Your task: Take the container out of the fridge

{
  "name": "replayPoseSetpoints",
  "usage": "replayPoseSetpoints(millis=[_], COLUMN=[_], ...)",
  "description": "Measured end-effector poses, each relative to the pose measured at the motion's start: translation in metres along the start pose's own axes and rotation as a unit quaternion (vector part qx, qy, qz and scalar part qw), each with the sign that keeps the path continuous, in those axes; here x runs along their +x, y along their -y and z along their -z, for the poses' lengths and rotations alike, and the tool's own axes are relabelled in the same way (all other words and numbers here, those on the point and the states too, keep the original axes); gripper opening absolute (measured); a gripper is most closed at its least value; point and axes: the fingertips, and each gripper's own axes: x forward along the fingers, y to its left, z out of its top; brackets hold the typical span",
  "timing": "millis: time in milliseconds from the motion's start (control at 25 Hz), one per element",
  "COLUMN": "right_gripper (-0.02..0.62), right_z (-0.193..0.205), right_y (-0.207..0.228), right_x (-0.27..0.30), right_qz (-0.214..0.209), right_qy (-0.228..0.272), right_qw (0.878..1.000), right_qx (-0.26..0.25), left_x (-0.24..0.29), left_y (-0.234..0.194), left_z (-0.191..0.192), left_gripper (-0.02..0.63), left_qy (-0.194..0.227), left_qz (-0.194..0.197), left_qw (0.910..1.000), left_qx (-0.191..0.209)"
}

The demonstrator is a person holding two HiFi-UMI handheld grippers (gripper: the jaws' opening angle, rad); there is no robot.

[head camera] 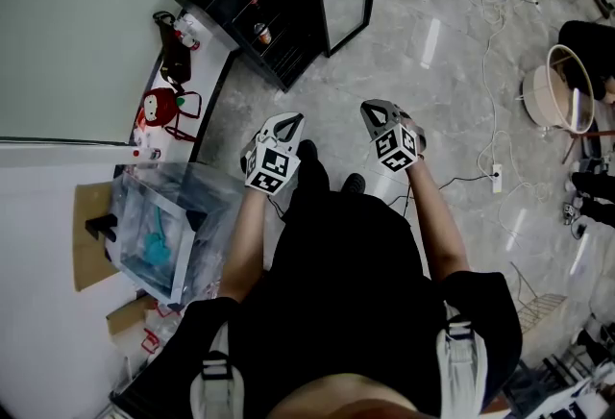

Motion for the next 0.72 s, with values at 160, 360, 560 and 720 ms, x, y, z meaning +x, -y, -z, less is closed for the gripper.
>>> replayPoseSetpoints(millis=[160,360,560,720], right_gripper=[-0.002,-0.002,-0.002,-0.002], right_z=[-0.004,-0.009,-0.017,-0.026], right_y=[0.011,0.023,0.033,0.04], right_x=[0.011,0.027,0.045,0.065], right_qz=[0.006,0.015,0.02,0.02], right_qy=[-0.007,-0.017,-0.024,-0.031], right_qw=[1.0,1.0,0.999,0.999], right_qx=[0.002,0.009,0.018,0.023], left_x=[0.01,0.021,0.033,0.042], left_y=[-0.017,-0.04,-0.063,-0.088], left_z=[-0.007,-0.006,-0.002,0.001], left_gripper=[0.02,0.02,0.02,0.02], left_qy=[0.006,0.008,0.008,0.011], left_qz=[0.008,0.016,0.029,0.033], left_qw=[0.9999,0.9998,0.9995,0.9994], left_qx=[0.005,0.006,0.006,0.004])
